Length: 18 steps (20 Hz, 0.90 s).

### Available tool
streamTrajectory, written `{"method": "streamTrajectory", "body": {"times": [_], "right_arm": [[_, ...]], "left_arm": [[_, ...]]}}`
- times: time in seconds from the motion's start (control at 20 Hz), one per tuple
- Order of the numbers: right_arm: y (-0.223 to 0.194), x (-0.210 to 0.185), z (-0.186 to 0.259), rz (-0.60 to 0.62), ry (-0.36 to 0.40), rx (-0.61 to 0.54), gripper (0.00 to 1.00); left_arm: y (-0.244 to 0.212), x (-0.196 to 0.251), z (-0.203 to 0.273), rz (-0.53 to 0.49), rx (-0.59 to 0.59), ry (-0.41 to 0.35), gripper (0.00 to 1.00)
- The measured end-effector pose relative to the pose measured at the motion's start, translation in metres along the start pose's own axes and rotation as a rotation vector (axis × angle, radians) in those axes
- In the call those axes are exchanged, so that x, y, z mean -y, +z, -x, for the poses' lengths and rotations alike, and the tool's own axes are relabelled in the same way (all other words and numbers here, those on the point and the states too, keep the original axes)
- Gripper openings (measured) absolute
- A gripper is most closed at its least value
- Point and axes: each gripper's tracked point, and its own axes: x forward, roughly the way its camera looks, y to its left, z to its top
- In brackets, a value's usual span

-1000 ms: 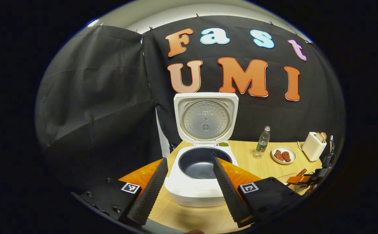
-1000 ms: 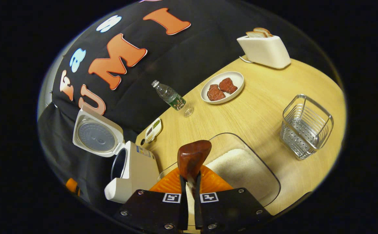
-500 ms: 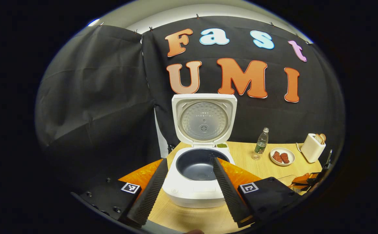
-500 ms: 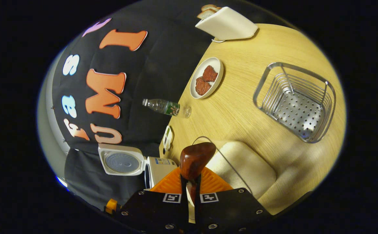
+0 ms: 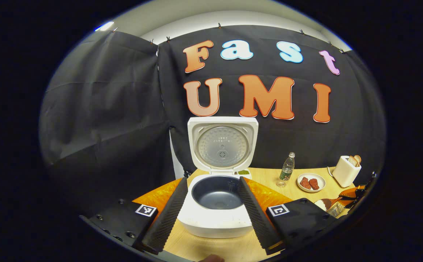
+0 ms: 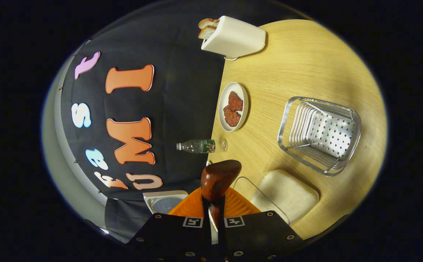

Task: Close the left gripper, press the button to open the rice cooker; take a wooden spoon from the chopstick holder with the right hand, scoop a spoonful of rice and pour it into the rice cooker, then put the wooden spoon back into the chopstick holder.

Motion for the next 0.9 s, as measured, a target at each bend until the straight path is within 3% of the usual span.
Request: {"method": "streamTrajectory", "body": {"times": [0.5, 0.75, 0.9], "right_arm": [[-0.085, -0.109, -0.079, 0.014, 0.091, -0.153, 0.07], [-0.150, -0.145, -0.133, 0.100, 0.101, -0.250, 0.07], [-0.180, -0.157, -0.166, 0.220, 0.093, -0.271, 0.07]], "left_arm": [[0.005, -0.062, 0.018, -0.028, 0.065, 0.103, 0.96], [0.009, -0.098, 0.026, -0.073, 0.085, 0.179, 0.96], [0.004, -0.111, 0.028, -0.071, 0.076, 0.206, 0.96]]}}
